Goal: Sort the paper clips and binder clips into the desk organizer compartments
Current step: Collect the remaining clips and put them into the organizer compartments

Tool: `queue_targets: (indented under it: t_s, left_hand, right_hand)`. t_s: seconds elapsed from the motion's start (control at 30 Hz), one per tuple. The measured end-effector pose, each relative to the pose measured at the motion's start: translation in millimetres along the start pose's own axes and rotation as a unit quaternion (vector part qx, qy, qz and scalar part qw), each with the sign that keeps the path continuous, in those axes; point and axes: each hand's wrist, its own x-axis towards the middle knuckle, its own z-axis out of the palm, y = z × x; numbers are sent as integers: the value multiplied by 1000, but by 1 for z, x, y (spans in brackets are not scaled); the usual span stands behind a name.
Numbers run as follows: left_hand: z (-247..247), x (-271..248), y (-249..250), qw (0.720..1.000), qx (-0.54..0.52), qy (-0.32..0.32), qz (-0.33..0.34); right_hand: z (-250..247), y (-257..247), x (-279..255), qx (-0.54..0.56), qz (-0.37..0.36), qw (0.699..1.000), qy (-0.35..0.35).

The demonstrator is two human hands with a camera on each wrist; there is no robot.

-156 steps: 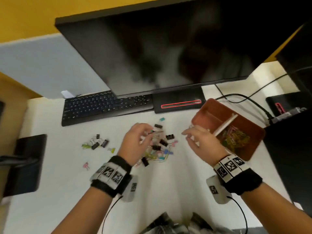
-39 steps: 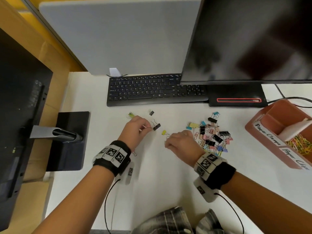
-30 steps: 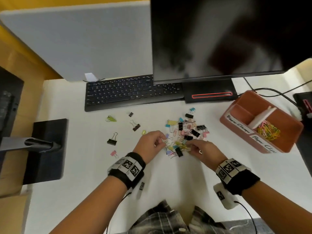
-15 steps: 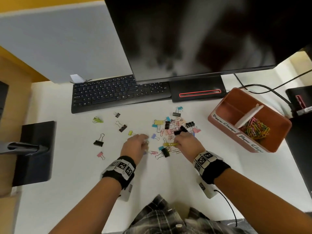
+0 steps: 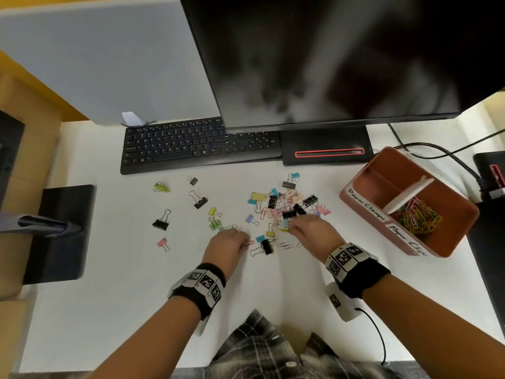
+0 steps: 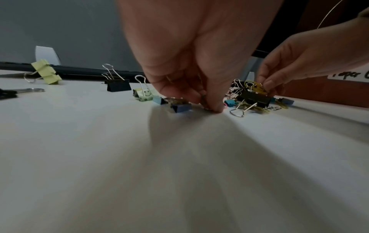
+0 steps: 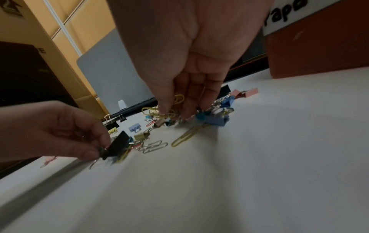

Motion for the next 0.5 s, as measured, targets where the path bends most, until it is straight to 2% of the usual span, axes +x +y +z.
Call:
queue_targets:
  t_s: [0.1, 0.2, 0.33, 0.43, 0.5]
  left_hand:
    - [0, 8, 4, 999, 40, -16, -9]
    - [-1, 13, 7, 996, 76, -51, 5]
    - [-5, 13, 10, 993, 78, -86, 5]
    - [-20, 18, 18, 997, -4, -62, -36]
    - [-37, 25, 43, 999, -39, -22, 1]
  right_hand:
    - [-7, 4, -10, 44, 11, 999, 24]
    - [-17, 10, -23, 61, -8, 996, 58]
    - [-40, 15, -45, 71, -31, 990, 121]
    - [-65, 25, -70, 46, -39, 981, 182]
    - [-82, 41, -88, 47, -10, 973, 228]
